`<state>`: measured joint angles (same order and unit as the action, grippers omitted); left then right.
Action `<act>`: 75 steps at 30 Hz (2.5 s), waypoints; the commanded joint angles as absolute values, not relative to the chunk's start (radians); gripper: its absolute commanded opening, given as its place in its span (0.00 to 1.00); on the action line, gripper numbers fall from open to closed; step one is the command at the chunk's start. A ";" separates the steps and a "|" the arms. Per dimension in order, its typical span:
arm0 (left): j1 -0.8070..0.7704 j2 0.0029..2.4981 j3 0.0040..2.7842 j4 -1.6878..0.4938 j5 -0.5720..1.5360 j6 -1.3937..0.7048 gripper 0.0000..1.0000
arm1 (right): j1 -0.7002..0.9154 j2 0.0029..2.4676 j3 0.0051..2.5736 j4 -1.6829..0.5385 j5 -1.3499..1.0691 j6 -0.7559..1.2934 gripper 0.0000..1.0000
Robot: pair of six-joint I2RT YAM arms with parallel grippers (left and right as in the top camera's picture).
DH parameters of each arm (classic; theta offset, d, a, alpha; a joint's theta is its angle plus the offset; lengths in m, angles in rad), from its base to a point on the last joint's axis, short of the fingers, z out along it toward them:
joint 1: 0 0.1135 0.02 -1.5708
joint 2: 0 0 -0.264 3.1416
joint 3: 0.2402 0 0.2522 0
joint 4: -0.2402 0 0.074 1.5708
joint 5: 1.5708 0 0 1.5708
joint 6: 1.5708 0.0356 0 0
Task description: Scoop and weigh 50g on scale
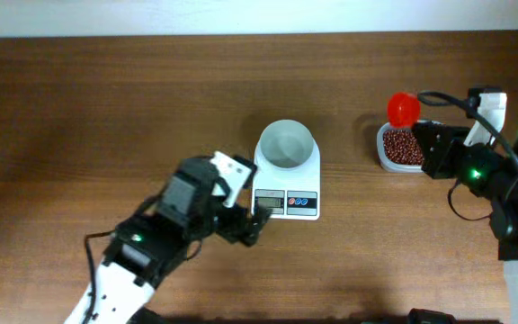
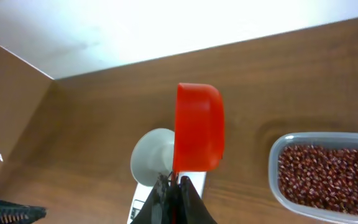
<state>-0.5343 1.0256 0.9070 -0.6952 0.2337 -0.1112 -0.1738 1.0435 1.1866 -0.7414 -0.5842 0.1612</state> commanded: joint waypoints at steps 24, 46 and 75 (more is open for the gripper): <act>-0.350 1.163 1.180 -1.080 0.254 0.631 0.99 | -0.171 0.962 1.288 -1.166 -0.572 0.083 0.04; -0.270 1.163 1.265 -1.251 0.318 0.788 0.99 | -0.171 0.962 1.288 -1.221 -0.571 0.089 0.04; -0.270 1.163 1.265 -1.243 0.307 0.788 0.99 | -0.171 0.964 1.286 -1.235 -0.461 0.089 0.04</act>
